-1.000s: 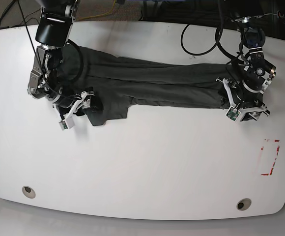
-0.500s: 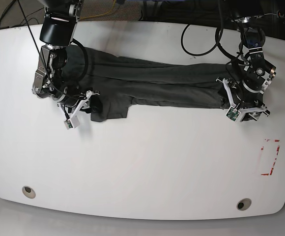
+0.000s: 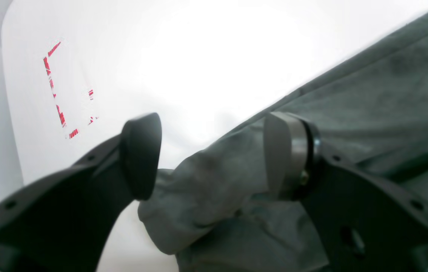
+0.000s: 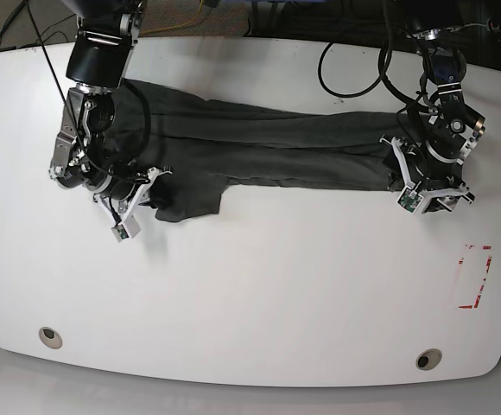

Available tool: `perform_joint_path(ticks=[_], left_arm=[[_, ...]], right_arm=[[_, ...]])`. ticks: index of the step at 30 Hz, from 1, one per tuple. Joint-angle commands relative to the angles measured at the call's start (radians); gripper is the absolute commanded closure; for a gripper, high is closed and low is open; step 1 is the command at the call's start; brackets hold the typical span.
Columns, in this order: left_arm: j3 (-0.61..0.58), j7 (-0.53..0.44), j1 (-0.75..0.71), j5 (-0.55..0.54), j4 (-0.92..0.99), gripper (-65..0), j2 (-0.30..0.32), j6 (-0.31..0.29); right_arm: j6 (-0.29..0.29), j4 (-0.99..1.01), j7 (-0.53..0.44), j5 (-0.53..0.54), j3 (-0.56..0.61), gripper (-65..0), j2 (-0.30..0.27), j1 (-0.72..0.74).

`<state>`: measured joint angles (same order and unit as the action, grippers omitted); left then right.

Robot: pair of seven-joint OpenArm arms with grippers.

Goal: Layout the t-shirt on the table in an organized manner, then fold the t-shirt properly
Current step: 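Lift the strip's ends with both grippers and fold them inward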

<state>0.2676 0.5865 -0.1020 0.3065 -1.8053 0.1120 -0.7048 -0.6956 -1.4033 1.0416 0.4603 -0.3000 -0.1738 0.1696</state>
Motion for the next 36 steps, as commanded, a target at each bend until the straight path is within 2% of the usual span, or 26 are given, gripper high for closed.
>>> perform_joint_path(ticks=[1,5,9,13,17,24,27,32,36], left_arm=[[0.0,-0.015,0.012,-0.007,-0.008,-40.1,0.008,0.007],[0.0,-0.015,0.015,-0.007,0.014,-40.0,0.008,0.007],[0.0,-0.015,0.017,-0.007,0.026,-40.0,0.008,0.007],[0.0,-0.017,0.017,-0.007,0.039,-40.0,0.008,0.007],[0.0,-0.017,0.017,-0.007,0.04,-40.0,0.008,0.007],[-0.001,-0.017,0.017,-0.005,0.042,-40.0,0.008,0.007],[-0.001,-0.017,0.017,-0.005,0.046,-40.0,0.008,0.007],[0.0,-0.017,0.014,-0.005,0.046,-40.0,0.008,0.007],[0.003,-0.017,0.014,-0.005,0.046,-40.0,0.008,0.007]], right_arm=[[-0.003,-0.123,0.041,0.025,-0.003,0.0,-0.005,0.028],[-0.003,-0.23,0.15,0.027,0.018,0.0,0.007,0.025],[-0.003,-0.299,0.208,0.041,0.069,0.0,0.007,0.017],[-0.003,-0.365,0.254,0.154,0.124,0.0,-0.028,-0.031],[-0.003,-0.385,0.266,0.294,0.198,0.0,-0.08,-0.057],[-0.003,-0.387,0.266,0.457,0.328,0.0,-0.178,-0.075],[-0.003,-0.387,0.266,0.476,0.387,0.0,-0.223,-0.071],[-0.003,-0.387,0.266,0.478,0.453,-0.6,-0.264,-0.074],[-0.003,-0.387,0.268,0.478,0.514,-9.8,-0.293,-0.075]])
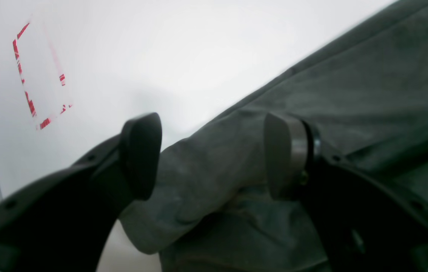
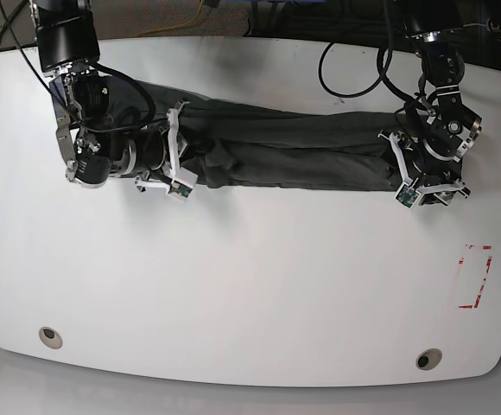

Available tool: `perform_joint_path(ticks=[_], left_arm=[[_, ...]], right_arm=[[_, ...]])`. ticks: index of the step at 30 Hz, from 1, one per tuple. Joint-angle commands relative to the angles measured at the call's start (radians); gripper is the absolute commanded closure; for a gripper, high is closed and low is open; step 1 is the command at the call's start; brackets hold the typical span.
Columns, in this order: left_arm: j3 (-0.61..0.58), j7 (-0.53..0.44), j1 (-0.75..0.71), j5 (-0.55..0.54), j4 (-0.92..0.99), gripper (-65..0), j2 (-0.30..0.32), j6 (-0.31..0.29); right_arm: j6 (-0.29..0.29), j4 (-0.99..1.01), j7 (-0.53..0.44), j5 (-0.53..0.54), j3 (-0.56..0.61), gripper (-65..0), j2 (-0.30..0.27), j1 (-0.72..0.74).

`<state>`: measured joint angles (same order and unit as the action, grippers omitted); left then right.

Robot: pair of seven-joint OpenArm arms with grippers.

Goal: Layout the t-shirt on the table in an organized manner, then fold the t-shirt properly
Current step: 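Lift the strip's ends with both grippers and fold them inward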

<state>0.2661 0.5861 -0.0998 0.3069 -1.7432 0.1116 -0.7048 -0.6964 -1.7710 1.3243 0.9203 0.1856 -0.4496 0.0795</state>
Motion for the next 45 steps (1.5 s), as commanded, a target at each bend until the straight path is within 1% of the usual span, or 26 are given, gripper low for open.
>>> perform_joint_path(ticks=[1,2,4,6,7,8,9,15,17,19,21,24,27,30,33,34,35,36,37,39,41,44,45], left_arm=[[0.005,-0.016,0.01,-0.005,-0.016,-40.0,0.009,0.007],[0.005,-0.016,0.01,-0.005,-0.016,-40.0,0.01,0.007],[0.006,-0.016,0.01,-0.005,-0.016,-40.0,0.01,0.007],[0.006,-0.016,0.01,-0.005,-0.016,-40.0,0.01,0.007],[0.006,-0.016,0.008,-0.005,-0.016,-40.0,0.012,0.007],[0.006,-0.016,0.008,-0.005,-0.016,-40.0,0.012,0.007],[0.008,-0.016,0.008,-0.005,-0.016,-40.0,0.012,0.007],[0.008,-0.016,0.008,-0.005,-0.016,-40.0,0.013,0.007],[0.008,-0.016,0.008,-0.005,-0.016,-40.0,0.013,0.007],[0.008,-0.016,0.008,-0.005,-0.016,-40.0,0.01,0.007],[0.008,-0.016,0.008,-0.005,-0.016,-40.0,0.01,0.007],[0.008,-0.016,0.008,-0.005,-0.016,-40.0,0.009,0.007],[0.006,-0.016,0.008,-0.005,-0.016,-40.0,0.009,0.007],[0.006,-0.016,0.008,-0.005,-0.016,-40.0,0.007,0.007],[0.005,-0.016,0.008,-0.007,-0.016,-40.0,0.007,0.007],[0.002,-0.016,0.008,-0.008,-0.016,-40.0,0.007,0.007],[0.002,-0.016,0.008,-0.008,-0.016,-40.0,0.006,0.007],[0.002,-0.018,0.008,-0.008,-0.018,-40.0,-0.002,0.007],[0.002,-0.018,0.008,-0.008,-0.019,-40.0,-0.006,0.007],[0.005,-0.019,0.008,-0.008,-0.022,-39.8,-0.011,0.007],[0.005,-0.025,0.008,-0.008,-0.022,-39.8,-0.013,0.007],[0.008,-0.067,0.008,-0.008,-0.022,-39.1,-0.014,0.007],[0.008,-0.087,0.008,-0.008,-0.022,-37.4,-0.014,0.007]], right_arm=[[-0.002,-0.019,-0.015,0.018,0.036,-11.8,-0.024,0.013],[-0.002,-0.019,-0.015,0.019,0.055,-16.3,-0.036,0.013],[-0.002,-0.019,-0.015,0.029,0.078,-22.2,-0.05,0.013],[-0.002,-0.019,-0.015,0.055,0.099,-28.2,-0.071,0.013],[-0.002,-0.019,-0.015,0.075,0.111,-32.4,-0.085,0.013],[-0.002,-0.019,-0.015,0.087,0.119,-34.3,-0.091,0.015],[-0.002,-0.019,-0.015,0.115,0.131,-38.7,-0.105,0.018],[-0.002,-0.019,-0.015,0.259,0.14,-55.9,-0.151,0.03],[-0.002,-0.019,-0.015,0.297,0.139,-59.6,-0.166,0.05],[-0.002,-0.019,-0.019,0.313,0.137,-60.1,-0.179,0.065],[-0.002,-0.016,-0.022,0.311,0.128,-59.2,-0.186,0.085],[-0.002,-0.013,-0.022,0.305,0.079,-56.1,-0.186,0.09],[-0.002,0.0,-0.022,0.279,0.015,-49.5,-0.179,0.087],[-0.002,0.0,-0.032,0.222,-0.021,-42.8,-0.166,0.085],[-0.002,-0.007,-0.062,0.138,-0.036,-34.3,-0.147,0.081],[-0.002,-0.007,-0.081,0.093,-0.036,-29.4,-0.145,0.072],[-0.002,-0.007,-0.087,0.078,-0.036,-27.6,-0.143,0.067],[-0.002,-0.008,-0.11,0.035,-0.038,-21.4,-0.134,0.053],[-0.002,-0.008,-0.124,0.013,-0.038,-18.0,-0.124,0.049],[-0.002,-0.008,-0.154,-0.046,-0.038,-8.1,-0.102,0.03],[-0.002,-0.008,-0.19,-0.102,-0.038,0.0,-0.084,0.007],[-0.002,-0.023,-0.248,-0.174,-0.038,-0.3,-0.062,-0.039],[-0.002,-0.033,-0.272,-0.201,-0.038,-1.4,-0.053,-0.057]])
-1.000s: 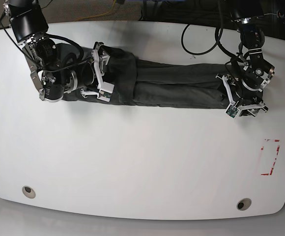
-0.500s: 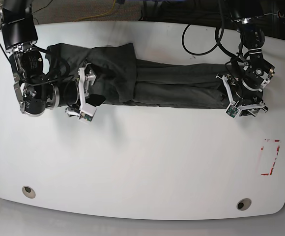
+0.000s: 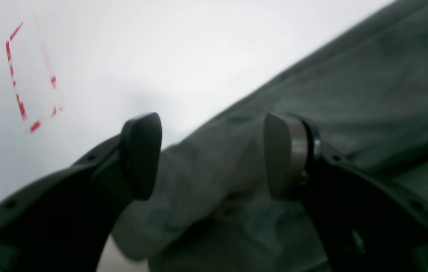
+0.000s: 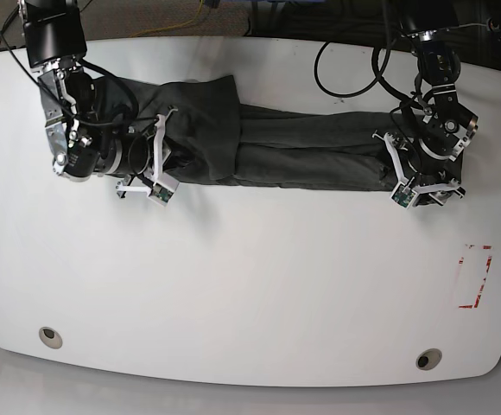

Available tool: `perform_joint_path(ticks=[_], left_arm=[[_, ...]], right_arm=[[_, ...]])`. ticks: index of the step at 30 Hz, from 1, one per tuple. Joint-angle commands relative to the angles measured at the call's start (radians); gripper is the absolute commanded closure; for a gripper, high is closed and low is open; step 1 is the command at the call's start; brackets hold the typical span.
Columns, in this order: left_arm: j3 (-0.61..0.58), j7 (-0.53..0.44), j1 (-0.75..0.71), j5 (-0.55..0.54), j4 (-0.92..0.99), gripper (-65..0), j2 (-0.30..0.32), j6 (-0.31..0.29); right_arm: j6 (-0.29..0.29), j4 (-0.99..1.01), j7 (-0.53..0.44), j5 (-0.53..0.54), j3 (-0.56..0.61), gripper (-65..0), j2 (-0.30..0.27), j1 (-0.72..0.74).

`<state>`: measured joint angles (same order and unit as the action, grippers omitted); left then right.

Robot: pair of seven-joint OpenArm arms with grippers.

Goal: Layout the t-shirt on the table in an organized manner, then fold the t-shirt properly
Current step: 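Lift the strip's ends with both grippers and fold them inward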

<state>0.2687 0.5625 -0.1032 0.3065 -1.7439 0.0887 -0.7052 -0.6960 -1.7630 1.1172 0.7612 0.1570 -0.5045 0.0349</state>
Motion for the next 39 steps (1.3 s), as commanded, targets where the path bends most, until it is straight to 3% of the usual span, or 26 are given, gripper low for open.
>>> perform_joint_path(ticks=[1,9,11,18,24,33,35,39], left_arm=[[0.005,-0.078,0.012,-0.008,-0.021,-34.9,0.009,0.007],[0.005,-0.114,0.012,-0.007,-0.02,-4.7,0.009,0.007],[0.007,-0.114,0.013,-0.007,-0.018,-0.8,0.01,0.007],[0.048,-0.114,0.02,-0.011,-0.015,-2.3,0.009,0.007],[0.082,-0.1,0.044,-0.011,-0.014,-2.3,-0.013,0.007],[0.244,-0.029,0.125,-0.019,0.02,-2.9,-0.031,0.007],[0.274,-0.029,0.133,-0.019,0.026,-6.1,-0.03,0.007],[0.314,-0.029,0.139,-0.019,0.04,-22.7,-0.028,0.007]], right_arm=[[-0.002,-0.048,-0.082,-0.067,-0.009,-1.5,0.011,-0.03],[-0.002,-0.096,-0.199,-0.289,-0.004,0.0,0.062,-0.138],[-0.002,-0.093,-0.22,-0.332,-0.006,0.0,0.074,-0.152],[-0.002,-0.053,-0.283,-0.438,-0.007,0.0,0.108,-0.174],[-0.002,-0.015,-0.297,-0.444,-0.009,0.0,0.108,-0.171],[-0.002,0.042,-0.338,-0.446,-0.009,0.0,0.108,-0.168],[-0.002,0.056,-0.351,-0.444,-0.009,0.0,0.108,-0.171],[-0.002,0.076,-0.36,-0.444,-0.009,0.0,0.108,-0.171]])
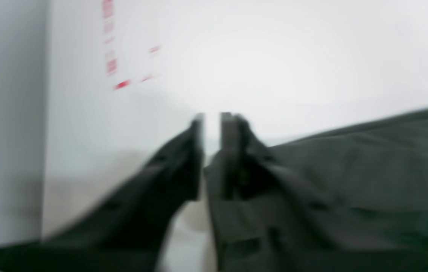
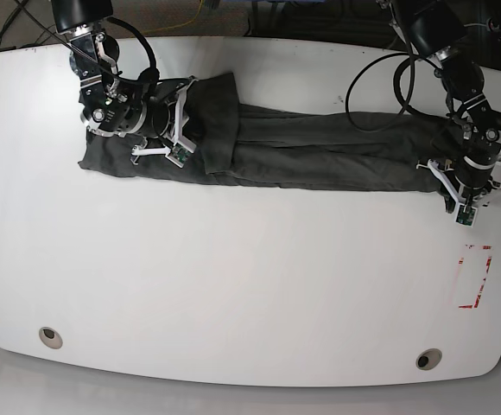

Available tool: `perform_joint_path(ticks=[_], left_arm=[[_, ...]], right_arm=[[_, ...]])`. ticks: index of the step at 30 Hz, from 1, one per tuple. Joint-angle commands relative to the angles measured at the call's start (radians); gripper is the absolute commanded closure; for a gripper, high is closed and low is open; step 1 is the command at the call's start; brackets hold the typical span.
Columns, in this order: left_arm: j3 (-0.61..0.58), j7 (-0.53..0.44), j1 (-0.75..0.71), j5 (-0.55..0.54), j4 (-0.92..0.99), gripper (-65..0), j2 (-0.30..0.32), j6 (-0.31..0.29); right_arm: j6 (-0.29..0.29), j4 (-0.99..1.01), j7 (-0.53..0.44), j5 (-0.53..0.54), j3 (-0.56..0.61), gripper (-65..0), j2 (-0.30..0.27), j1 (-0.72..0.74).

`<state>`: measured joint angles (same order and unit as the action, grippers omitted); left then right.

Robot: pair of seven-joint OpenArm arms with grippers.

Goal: Layout the t-shirt on the table in an organized manner, then fold the t-shirt properly
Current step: 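Lift the strip's ends with both grippers and fold them inward, then hold the strip with the left gripper and pull its end outward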

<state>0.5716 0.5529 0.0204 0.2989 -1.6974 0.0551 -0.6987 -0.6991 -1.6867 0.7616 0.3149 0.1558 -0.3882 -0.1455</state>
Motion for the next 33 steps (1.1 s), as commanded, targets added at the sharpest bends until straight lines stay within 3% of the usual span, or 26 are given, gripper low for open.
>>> perform_joint_path(ticks=[1,4,6,12,21,33], left_arm=[[0.026,-0.02,0.017,-0.011,-0.007,-31.3,0.007,0.001],[0.057,-0.02,0.028,-0.011,-0.008,-46.6,0.007,0.001],[0.069,-0.018,0.028,-0.011,-0.008,-51.4,0.007,0.001],[0.07,0.02,0.025,-0.048,0.026,-51.6,0.01,0.001],[0.069,0.034,0.025,-0.175,0.161,-51.8,0.075,0.001],[0.029,0.032,0.026,-0.186,0.217,-51.6,0.087,0.001]], right_arm=[[0.001,0.004,-0.004,0.002,-0.008,0.0,-0.008,0.01],[0.001,0.006,-0.004,0.002,-0.008,0.0,-0.007,0.01],[0.001,0.006,-0.004,0.003,-0.008,0.0,-0.007,0.01],[0.001,0.007,-0.004,0.002,-0.008,0.0,-0.007,0.016],[0.001,0.007,-0.004,0.005,-0.008,0.0,-0.005,0.016],[0.001,0.007,-0.004,0.003,-0.008,0.0,-0.005,0.013]])
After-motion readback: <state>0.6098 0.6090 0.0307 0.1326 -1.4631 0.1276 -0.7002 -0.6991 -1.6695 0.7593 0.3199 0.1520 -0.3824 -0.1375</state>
